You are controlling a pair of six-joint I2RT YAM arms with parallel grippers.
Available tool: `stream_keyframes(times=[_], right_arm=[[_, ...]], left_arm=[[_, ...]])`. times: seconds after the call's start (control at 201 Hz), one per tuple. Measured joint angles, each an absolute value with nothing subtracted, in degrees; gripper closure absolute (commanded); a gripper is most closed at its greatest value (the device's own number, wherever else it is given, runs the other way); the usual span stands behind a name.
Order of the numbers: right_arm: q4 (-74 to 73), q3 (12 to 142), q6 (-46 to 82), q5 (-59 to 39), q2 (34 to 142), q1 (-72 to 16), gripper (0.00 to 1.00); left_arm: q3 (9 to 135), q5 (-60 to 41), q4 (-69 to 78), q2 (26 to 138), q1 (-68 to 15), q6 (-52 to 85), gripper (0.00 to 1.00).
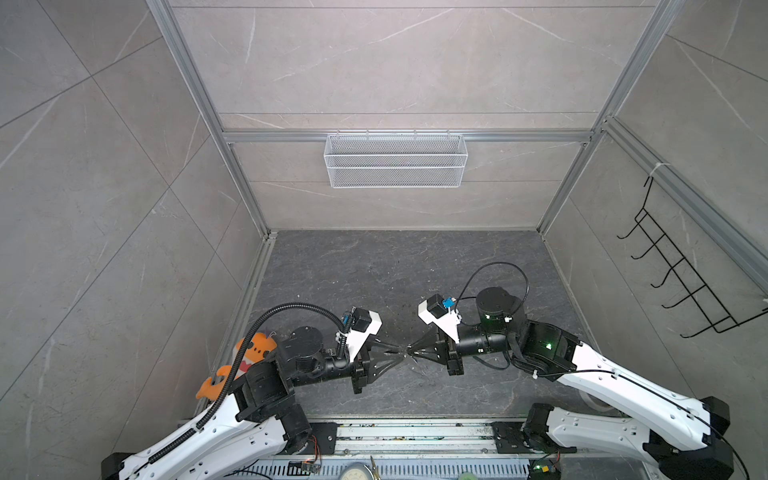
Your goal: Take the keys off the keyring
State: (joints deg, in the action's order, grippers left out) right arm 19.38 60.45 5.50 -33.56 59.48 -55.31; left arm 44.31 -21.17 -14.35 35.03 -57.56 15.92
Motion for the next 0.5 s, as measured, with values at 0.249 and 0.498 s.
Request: stream_keyframes(times=[0.249, 0.498], right_arm=[[18.46, 60.20, 5.52, -33.87, 59.51, -55.31, 1.00], [18.33, 60.23, 5.54, -33.47, 59.90, -55.35, 1.00]], left_arm=[[44.31, -21.74, -12.86, 36.58, -57.54, 15.92, 0.78], [44.31, -22.37, -12.60, 37.89, -57.43, 15.94, 0.90]])
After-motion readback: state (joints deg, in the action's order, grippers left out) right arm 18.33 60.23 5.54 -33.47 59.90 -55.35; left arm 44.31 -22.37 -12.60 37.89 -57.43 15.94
